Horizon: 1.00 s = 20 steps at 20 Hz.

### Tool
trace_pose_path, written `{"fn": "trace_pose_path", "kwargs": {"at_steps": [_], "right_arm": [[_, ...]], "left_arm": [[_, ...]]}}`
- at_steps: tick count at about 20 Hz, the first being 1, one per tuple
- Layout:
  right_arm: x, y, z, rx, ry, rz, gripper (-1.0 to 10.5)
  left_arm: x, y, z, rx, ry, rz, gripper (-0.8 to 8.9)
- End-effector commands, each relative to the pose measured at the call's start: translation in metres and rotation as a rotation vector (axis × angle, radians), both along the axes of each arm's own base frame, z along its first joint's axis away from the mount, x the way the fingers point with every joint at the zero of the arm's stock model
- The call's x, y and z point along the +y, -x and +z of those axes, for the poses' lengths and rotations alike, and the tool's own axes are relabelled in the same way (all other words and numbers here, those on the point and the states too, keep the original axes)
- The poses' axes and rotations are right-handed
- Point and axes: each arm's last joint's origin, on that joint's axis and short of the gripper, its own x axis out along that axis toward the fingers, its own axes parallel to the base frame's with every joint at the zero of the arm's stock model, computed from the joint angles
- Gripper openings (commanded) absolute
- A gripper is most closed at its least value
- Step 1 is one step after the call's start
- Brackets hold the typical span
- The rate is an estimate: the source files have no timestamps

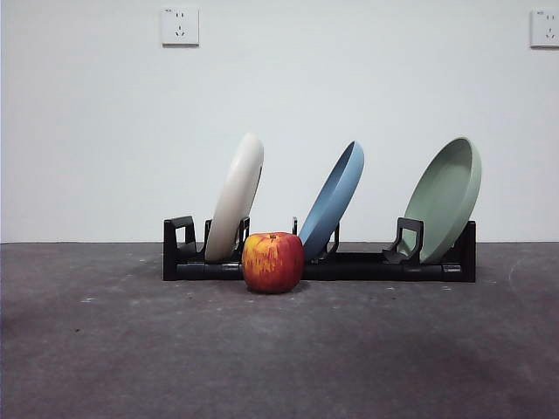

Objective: Take the yellow plate from the plate rack,put the plate on the table,take the apple from the table,put the apple in the plate

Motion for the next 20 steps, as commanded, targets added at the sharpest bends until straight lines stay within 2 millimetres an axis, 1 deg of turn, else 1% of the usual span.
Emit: {"fn": "trace_pose_path", "kwargs": {"at_steps": [1, 6, 11, 15, 20], "right_arm": [[0.002, 0.001, 0.020, 0.024, 0.078, 0.071, -0.1], [0.005, -0.004, 0.047, 0.156, 0.202, 0.203, -0.1], [0.008, -0.009, 0.065, 0.265, 0.284, 0.364, -0.1], [0.009, -0.011, 0.071, 0.348, 0.327, 0.455, -0.1], [0.009, -0.014, 0.070, 0.400, 0.347, 0.475, 0.1]], "left_arm": [[-0.002, 0.000, 0.015, 0.010, -0.024, -0.063, -0.06], [-0.006, -0.005, 0.039, 0.079, -0.093, -0.233, -0.06], [-0.009, -0.010, 0.051, 0.165, -0.124, -0.393, -0.06], [-0.011, -0.014, 0.057, 0.231, -0.135, -0.491, -0.07], [-0.011, -0.015, 0.058, 0.256, -0.151, -0.508, -0.03]]}}
